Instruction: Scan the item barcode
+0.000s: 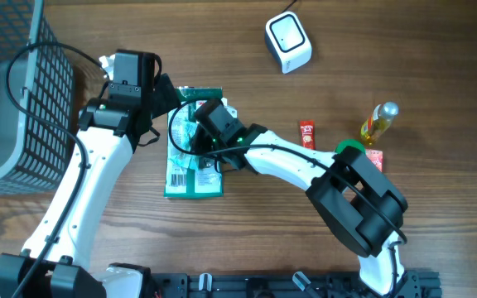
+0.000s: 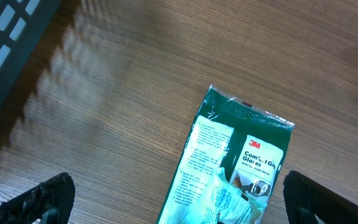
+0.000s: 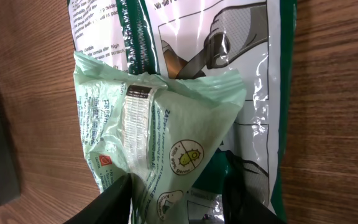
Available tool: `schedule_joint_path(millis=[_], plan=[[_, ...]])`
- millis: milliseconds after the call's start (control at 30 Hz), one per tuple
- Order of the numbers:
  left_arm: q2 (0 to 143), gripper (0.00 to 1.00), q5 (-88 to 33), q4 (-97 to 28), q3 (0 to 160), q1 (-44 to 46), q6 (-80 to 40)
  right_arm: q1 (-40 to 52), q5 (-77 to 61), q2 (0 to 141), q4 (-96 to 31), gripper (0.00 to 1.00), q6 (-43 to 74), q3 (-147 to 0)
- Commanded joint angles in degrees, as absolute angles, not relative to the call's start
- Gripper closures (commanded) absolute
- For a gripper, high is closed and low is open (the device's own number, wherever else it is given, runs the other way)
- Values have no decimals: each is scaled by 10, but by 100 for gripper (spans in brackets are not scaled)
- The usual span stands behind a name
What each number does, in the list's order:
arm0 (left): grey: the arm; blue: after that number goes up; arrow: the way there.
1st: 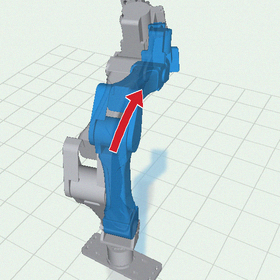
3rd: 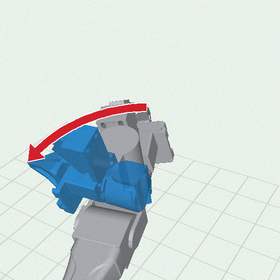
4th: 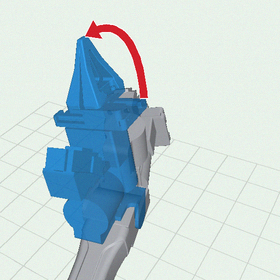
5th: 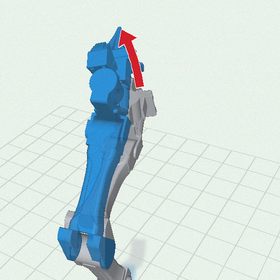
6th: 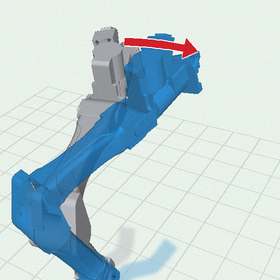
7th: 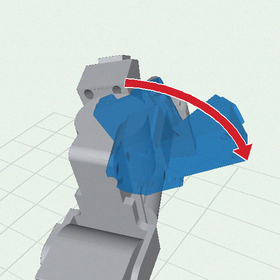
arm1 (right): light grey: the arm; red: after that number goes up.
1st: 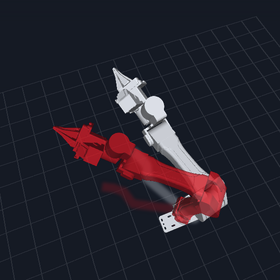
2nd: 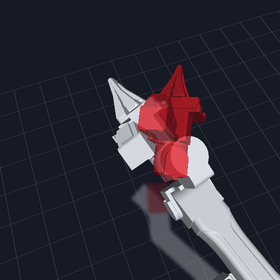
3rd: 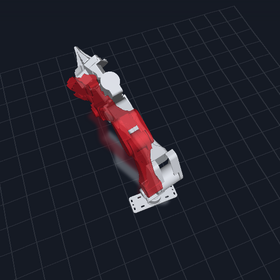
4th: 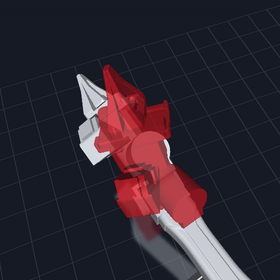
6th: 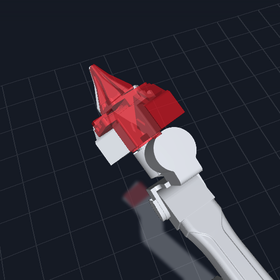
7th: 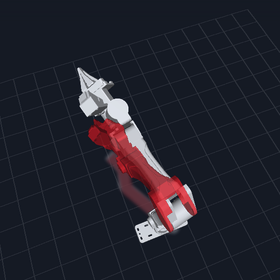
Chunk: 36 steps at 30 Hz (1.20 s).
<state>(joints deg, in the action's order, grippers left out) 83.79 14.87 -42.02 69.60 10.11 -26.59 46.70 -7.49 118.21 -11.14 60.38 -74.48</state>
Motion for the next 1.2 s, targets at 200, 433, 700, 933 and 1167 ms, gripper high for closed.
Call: schedule_joint_path(millis=[200, 433, 700, 933, 1167], plan=[[840, 0, 148, -419, 695, 98, -257, 471, -73, 1202, -123, 54, 600, -745], [840, 0, 148, -419, 695, 98, -257, 471, -73, 1202, -123, 54, 600, -745], [840, 0, 148, -419, 695, 98, -257, 471, -73, 1202, -127, 54, 600, -745], [840, 0, 148, -419, 695, 98, -257, 471, -74, 1202, -125, 54, 600, -745], [840, 0, 148, -419, 695, 98, -257, 461, -87, 1200, -120, 62, 600, -746]])
